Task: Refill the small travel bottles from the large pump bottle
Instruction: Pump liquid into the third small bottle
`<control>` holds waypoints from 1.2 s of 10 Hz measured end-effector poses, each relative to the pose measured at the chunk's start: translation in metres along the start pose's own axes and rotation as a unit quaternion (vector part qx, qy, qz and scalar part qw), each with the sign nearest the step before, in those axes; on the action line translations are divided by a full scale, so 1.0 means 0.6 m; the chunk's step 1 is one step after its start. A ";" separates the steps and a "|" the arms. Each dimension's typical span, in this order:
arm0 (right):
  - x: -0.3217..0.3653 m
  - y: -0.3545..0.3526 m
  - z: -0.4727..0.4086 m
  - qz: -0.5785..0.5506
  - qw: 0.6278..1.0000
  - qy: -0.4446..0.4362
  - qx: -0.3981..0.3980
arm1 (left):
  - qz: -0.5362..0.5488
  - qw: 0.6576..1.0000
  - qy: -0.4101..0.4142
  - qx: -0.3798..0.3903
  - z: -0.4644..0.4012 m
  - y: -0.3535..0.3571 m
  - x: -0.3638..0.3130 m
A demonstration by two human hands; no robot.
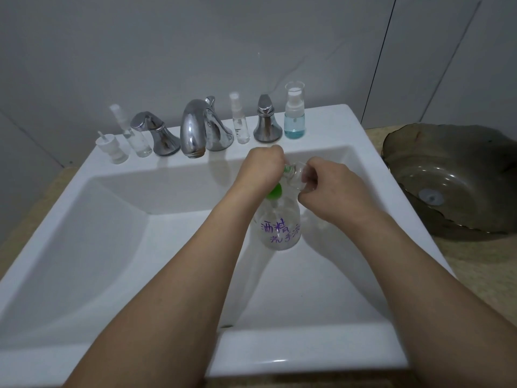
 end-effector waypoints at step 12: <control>-0.009 0.018 0.005 0.003 0.999 -0.010 0.036 | -0.147 0.986 -0.084 0.012 0.075 0.007 -0.020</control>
Point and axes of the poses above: each hand's wrist, its own z-axis away from the middle knuckle, its own y-axis out of the palm, x = y × z, the point moved 8 cm from there along -z, towards the middle knuckle, and after that the axes turned 4 degrees about -y, right-handed, at the moved point
